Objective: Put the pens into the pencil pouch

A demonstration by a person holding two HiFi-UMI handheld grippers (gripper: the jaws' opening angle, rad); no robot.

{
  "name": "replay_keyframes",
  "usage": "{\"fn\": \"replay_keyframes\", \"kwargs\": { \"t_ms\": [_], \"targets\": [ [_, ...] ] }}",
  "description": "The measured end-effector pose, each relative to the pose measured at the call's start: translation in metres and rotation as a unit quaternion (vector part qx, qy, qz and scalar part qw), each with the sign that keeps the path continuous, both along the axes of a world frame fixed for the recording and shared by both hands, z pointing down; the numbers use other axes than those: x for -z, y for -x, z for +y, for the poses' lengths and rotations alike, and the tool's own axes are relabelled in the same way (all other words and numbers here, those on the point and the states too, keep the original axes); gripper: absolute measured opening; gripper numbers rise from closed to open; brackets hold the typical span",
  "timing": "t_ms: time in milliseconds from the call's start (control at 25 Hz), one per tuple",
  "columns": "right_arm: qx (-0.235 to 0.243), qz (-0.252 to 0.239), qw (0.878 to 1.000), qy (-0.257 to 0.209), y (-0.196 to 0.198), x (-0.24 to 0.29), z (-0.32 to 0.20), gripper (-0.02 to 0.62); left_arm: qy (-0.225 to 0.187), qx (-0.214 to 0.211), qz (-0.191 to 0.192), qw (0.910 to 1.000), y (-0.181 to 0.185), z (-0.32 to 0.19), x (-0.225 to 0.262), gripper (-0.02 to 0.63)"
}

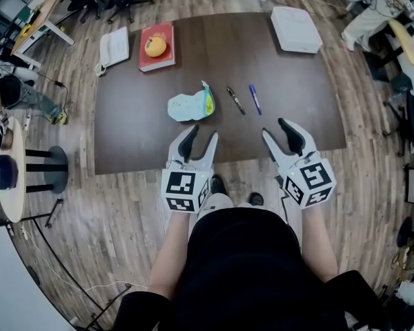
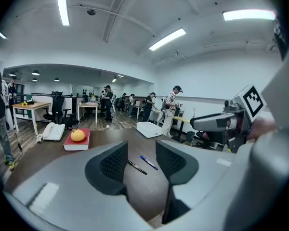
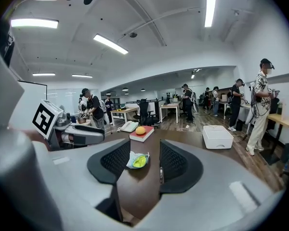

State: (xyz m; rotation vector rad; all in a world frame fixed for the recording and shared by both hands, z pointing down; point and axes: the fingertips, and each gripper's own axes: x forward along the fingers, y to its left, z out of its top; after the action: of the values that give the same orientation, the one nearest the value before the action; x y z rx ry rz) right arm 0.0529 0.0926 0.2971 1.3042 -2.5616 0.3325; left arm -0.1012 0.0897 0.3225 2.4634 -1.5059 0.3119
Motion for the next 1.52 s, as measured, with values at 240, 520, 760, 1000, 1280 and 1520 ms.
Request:
{"fn": "replay_keyframes", "kwargs": {
  "t_ms": [240, 520, 760, 1000, 1280, 1520],
  "targets": [
    [-0.013, 0.001, 1.0, -0.002, 0.024, -0.001, -0.016, 0.175, 0.007, -0.013, 0.0, 0.9999, 0.023, -0.018, -0.008, 0.183],
    [-0.037, 0.002, 0.999, 0.003, 0.043, -0.008, -0.026, 0.175, 0.017, -0.041, -0.003, 0.999, 0.037, -0.031, -0.018, 0.183],
    [-0.042, 0.008, 0.999, 0.017, 0.051, -0.018, -0.029, 0.174, 0.042, -0.049, -0.001, 0.9979, 0.041, -0.035, -0.037, 0.183],
    [-0.035, 0.021, 0.999, 0.031, 0.051, -0.026, -0.031, 0.175, 0.066, -0.042, 0.01, 0.9969, 0.041, -0.035, -0.053, 0.183],
    [-0.012, 0.024, 0.999, 0.044, 0.052, -0.035, -0.05, 0.173, 0.097, -0.021, 0.015, 0.9949, 0.043, -0.043, -0.073, 0.183],
    [0.02, 0.03, 0.998, 0.053, 0.054, -0.041, -0.075, 0.174, 0.125, 0.001, 0.009, 0.9921, 0.044, -0.05, -0.095, 0.183]
  ]
}}
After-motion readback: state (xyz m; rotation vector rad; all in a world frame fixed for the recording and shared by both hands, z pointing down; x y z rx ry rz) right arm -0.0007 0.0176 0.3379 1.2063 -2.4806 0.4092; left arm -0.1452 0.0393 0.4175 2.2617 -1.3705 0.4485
